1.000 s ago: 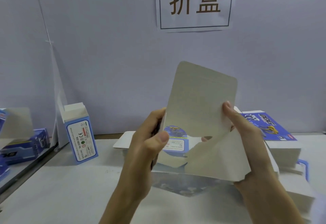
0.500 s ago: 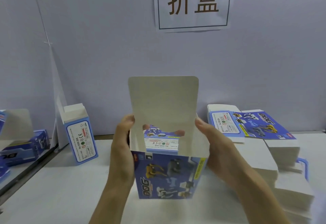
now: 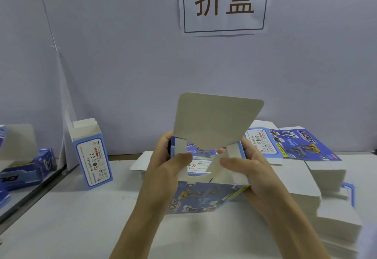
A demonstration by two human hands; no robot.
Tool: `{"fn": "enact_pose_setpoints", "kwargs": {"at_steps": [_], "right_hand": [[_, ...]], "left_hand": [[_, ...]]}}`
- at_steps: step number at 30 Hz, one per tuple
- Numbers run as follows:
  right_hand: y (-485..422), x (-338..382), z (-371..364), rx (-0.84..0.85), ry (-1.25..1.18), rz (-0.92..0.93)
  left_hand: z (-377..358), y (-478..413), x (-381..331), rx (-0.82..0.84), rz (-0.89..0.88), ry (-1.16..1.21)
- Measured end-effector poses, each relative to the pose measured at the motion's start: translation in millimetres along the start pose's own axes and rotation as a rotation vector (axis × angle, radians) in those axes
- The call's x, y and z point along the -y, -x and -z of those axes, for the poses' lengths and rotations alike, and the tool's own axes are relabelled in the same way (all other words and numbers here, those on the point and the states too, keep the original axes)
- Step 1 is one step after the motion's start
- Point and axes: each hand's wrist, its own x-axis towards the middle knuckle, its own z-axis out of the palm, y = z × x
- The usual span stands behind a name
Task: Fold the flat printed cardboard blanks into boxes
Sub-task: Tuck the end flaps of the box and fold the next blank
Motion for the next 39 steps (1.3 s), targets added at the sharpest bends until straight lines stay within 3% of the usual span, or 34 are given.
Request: {"fn": "enact_pose_setpoints", "kwargs": {"at_steps": [11,22,26,30,33,35,39], "right_hand": [[1,2,-4,0.029,0.009,0.028],[5,9,-10,0.059,0.038,0.128],[5,10,-9,0.007,0.045,0.136],[2,3,-6,-0.154,-0.012,0.119],[-2,0,-2,-0.371,-0.127,0.108],[-5,-2,1,-0.484,-0.219,0.1],[-5,-1,-3,-0.479,-0.21,0.053]], "left_hand": [[5,-1,-3,-0.039,0.008,-0.057],[9,1,-8,0.011,-0.143,-0.207],[10,3,-9,-0.001,-0.209,-0.303],[-1,2,-5,-0.095,-0.215,-0.134],[-5,8,-4,-0.184,-0.42,-0.373],[-6,10,-3,-0.09,-0.542,-0.608],[-15,11,9,-0.045,-0.62,-0.944]]}}
